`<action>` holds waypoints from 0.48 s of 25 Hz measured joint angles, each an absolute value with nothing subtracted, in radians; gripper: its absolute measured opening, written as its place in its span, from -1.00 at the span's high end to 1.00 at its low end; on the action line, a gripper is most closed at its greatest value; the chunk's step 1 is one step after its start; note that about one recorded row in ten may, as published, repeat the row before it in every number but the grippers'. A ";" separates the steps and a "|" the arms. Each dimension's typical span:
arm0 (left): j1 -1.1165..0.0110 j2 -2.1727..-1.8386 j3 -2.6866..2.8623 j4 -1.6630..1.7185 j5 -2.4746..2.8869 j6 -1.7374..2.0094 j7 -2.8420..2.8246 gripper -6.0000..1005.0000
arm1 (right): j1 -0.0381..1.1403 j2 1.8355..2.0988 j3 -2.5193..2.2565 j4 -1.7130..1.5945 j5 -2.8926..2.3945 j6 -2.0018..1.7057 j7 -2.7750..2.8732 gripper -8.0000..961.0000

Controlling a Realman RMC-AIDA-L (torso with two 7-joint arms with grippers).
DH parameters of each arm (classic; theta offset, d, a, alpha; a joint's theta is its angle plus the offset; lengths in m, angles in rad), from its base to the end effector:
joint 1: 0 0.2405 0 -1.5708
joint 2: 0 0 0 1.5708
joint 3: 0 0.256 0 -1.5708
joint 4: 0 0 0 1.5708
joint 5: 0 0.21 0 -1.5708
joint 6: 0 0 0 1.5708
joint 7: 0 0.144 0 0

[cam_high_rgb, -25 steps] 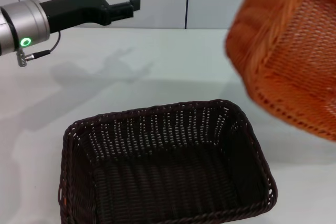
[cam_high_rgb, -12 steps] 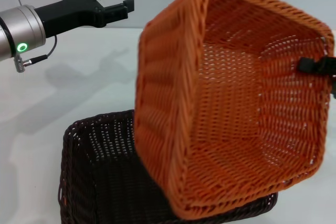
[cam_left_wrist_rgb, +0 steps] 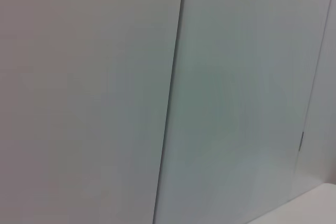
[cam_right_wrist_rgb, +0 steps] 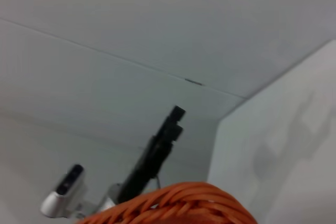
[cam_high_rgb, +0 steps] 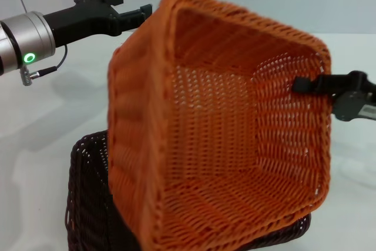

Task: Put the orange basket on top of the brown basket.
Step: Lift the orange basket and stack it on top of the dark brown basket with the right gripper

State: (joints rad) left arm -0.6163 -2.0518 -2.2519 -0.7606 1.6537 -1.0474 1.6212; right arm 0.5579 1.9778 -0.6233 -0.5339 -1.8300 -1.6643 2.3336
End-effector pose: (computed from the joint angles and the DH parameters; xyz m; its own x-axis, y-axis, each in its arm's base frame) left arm -0.2169 0.4275 0.0430 0.7347 0.2191 0.6420 0.5919 -0.6695 -0.4489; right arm 0.2566 0.3398 0.0415 -0.0018 -0.8831 -0.4692 -0.8325 -0.2586 0.4900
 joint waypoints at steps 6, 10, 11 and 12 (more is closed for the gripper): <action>-0.617 -2.051 -2.252 -0.753 1.653 -1.047 1.626 -0.66 | 0.564 1.985 -0.675 -0.535 -1.878 -1.606 2.359 0.64; -0.622 -2.051 -2.252 -0.747 1.653 -1.047 1.638 -0.66 | 0.558 1.986 -0.674 -0.540 -1.880 -1.599 2.344 0.63; -0.622 -2.051 -2.252 -0.747 1.653 -1.047 1.638 -0.66 | 0.557 1.986 -0.672 -0.541 -1.880 -1.598 2.340 0.62; -0.627 -2.051 -2.252 -0.739 1.653 -1.046 1.642 -0.66 | 0.556 1.985 -0.671 -0.542 -1.880 -1.597 2.337 0.54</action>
